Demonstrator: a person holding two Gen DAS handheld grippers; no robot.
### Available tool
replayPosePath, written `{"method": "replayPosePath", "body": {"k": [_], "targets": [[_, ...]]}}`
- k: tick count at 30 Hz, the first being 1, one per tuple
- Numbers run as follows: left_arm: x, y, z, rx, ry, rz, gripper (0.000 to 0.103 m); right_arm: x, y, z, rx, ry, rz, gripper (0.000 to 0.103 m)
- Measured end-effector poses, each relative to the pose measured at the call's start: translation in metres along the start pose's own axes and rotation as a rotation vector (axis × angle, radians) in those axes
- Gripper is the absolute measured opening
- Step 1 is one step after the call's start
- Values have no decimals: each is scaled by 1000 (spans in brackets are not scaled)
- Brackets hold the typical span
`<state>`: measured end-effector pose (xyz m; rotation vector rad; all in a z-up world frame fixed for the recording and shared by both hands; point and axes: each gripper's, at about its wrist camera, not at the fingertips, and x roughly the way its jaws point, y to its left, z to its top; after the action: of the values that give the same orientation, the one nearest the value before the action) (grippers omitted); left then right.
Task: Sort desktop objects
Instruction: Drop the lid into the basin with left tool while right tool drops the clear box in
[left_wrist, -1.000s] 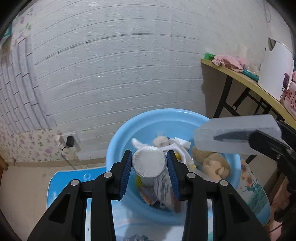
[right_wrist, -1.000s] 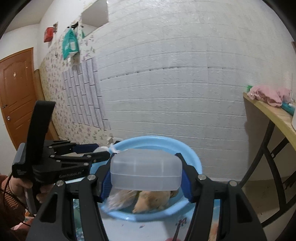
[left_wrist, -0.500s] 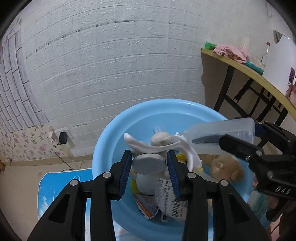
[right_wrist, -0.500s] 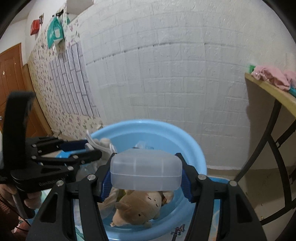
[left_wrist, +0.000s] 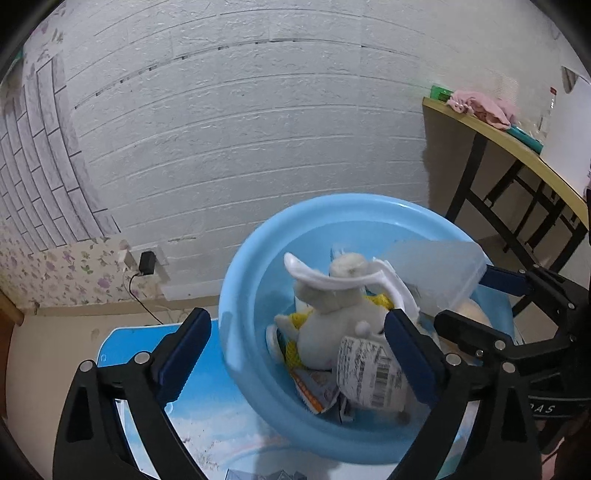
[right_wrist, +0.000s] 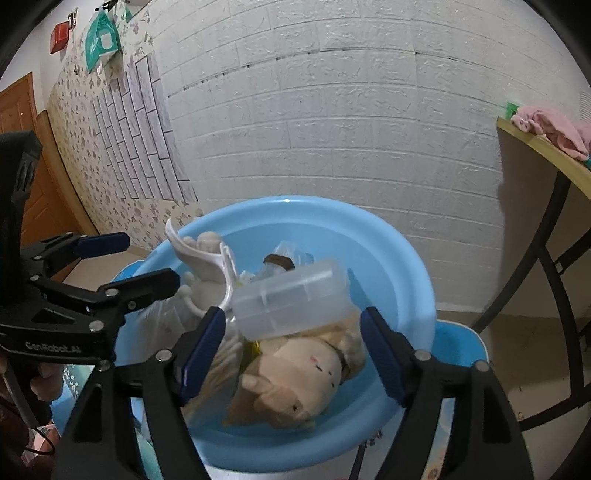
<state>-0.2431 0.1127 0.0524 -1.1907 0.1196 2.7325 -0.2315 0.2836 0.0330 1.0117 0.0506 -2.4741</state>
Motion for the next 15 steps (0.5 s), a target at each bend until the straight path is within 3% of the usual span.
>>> {"method": "replayPosePath", "body": {"k": [3, 7, 15], "targets": [[-1, 1, -3, -2, 28, -4, 96, -1, -1, 0, 22, 23, -20, 77], [-5, 10, -5, -70, 58, -81, 96, -5, -4, 0, 69, 67, -54, 77], [-18, 17, -17, -86, 78, -13, 96, -23, -1, -1, 128, 44, -63, 85]]}}
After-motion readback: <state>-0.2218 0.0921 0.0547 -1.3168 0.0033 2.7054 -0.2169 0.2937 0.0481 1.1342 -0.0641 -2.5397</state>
